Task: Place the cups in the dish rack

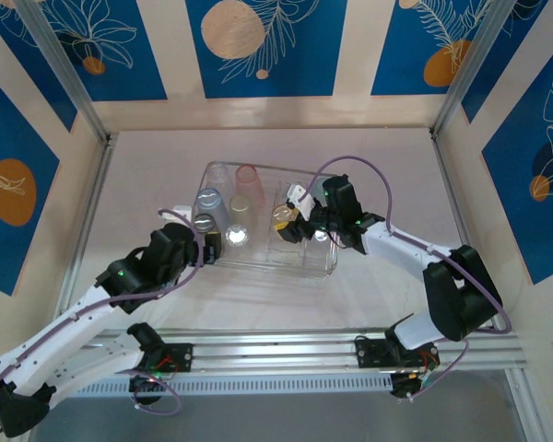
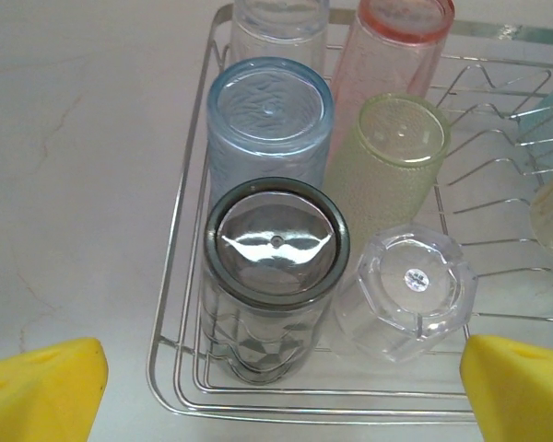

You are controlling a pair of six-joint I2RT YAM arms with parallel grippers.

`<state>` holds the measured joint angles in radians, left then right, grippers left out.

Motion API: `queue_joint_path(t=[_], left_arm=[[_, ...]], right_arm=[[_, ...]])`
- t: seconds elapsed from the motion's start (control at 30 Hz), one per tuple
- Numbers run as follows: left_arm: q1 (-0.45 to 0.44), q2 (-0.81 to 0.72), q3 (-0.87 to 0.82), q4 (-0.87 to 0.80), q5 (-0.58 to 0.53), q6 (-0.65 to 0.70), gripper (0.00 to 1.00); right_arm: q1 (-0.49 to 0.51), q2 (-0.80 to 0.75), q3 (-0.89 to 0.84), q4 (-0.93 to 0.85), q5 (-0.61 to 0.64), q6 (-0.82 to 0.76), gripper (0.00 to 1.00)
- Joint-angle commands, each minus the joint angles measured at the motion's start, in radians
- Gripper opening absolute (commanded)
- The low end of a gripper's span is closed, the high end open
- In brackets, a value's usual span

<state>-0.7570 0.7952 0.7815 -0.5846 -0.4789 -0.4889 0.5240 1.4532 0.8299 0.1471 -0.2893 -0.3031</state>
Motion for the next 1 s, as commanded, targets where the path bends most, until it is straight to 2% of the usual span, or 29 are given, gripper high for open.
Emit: queue_joint_path(t=[0.0,0.63,0.97], left_arm=[[0.010,0.008,0.041,0.021,0.036,0.005,0.98],[0.011,0.103,0.072,0.035,0.114,0.042,0.98],[0.012,0.196,0.117,0.040,0.178,0.053,0.97]], right_arm=[[0.022,-0.033,-0.028,0.069,-0.036,0.044,0.67],[0.010,-0.073,-0.098,0.078,-0.004,0.059,0.74],[0.010,-0.108,-0.057,-0.038,-0.029,0.024,0.77]])
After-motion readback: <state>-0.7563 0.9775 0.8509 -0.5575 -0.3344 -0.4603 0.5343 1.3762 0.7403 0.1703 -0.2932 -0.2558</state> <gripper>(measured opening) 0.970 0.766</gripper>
